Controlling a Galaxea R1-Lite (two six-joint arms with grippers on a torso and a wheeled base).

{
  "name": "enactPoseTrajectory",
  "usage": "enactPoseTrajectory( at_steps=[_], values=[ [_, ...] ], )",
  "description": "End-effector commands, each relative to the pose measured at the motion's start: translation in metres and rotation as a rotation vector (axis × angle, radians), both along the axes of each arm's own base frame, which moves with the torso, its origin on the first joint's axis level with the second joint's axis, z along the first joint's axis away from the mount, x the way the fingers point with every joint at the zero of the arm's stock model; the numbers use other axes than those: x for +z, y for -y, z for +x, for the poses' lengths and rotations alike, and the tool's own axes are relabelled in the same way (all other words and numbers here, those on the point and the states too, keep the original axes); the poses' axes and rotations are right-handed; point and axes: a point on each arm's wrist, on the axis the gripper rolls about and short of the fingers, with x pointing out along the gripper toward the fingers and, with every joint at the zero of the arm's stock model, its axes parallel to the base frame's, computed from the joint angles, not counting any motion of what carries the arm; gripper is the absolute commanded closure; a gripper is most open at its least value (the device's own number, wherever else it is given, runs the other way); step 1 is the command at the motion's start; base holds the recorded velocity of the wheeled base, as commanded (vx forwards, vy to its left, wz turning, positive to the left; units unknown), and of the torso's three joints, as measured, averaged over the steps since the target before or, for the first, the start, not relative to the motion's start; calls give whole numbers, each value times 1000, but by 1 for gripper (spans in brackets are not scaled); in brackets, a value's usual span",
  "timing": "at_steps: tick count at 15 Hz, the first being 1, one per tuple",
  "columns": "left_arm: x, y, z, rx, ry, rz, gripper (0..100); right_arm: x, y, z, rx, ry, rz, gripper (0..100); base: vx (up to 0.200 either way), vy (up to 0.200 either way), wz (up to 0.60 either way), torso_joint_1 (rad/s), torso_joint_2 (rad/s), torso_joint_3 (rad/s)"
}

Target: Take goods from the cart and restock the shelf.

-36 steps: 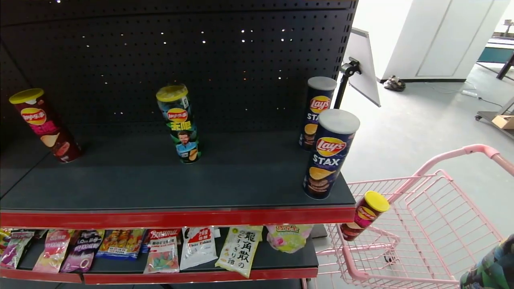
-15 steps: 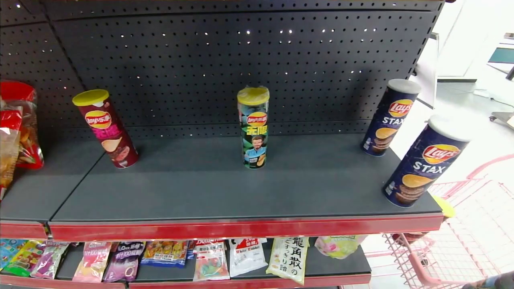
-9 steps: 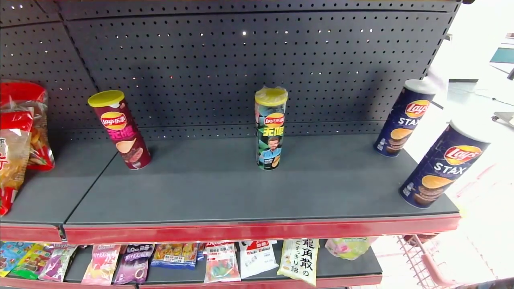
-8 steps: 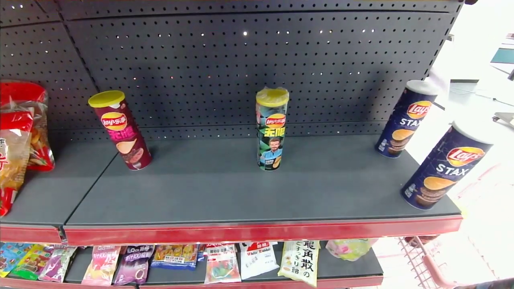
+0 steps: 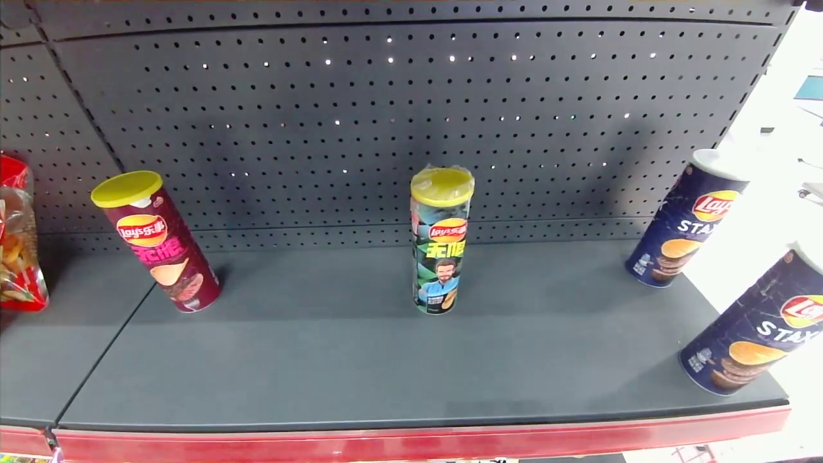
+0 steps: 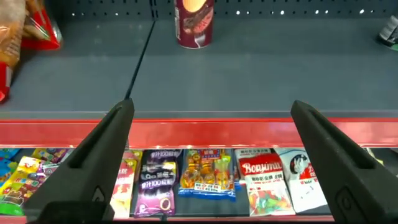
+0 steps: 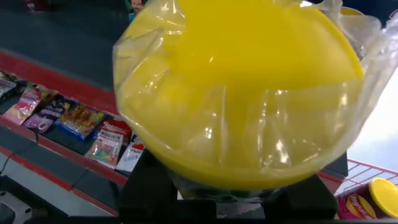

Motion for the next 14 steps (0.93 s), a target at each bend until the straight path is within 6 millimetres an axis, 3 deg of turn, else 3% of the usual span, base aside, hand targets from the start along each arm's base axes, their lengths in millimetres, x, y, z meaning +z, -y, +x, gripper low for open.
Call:
enactPoseTrajectory(
  at_steps=[1,8,9,10,11,12,13,14],
  values=[
    [0,0,0,0,-1,0,0,0,0,0,14,-2,-1,100,0,0,0,0,0,0],
    [7,1,1,-72,2,1,0,-6,2,1,76,-32,-19,100,0,0,0,0,0,0],
    [74,1,8,-120,30,-30,0,-6,2,0,76,-29,-18,100,0,0,0,0,0,0],
    [106,2,20,-132,23,-75,0,-6,2,1,76,-32,-19,100,0,0,0,0,0,0],
    [158,4,42,-175,47,-142,0,-6,2,1,79,-36,-20,100,0,0,0,0,0,0],
    [182,10,70,-333,-1,-117,0,-6,1,2,80,-45,-22,100,0,0,0,0,0,0],
    [189,19,89,-508,-33,-73,0,-5,1,4,80,-52,-24,100,0,0,0,0,0,0],
    [193,31,120,-690,-92,-31,0,-5,1,4,80,-54,-23,100,0,0,0,0,0,0]
  ],
)
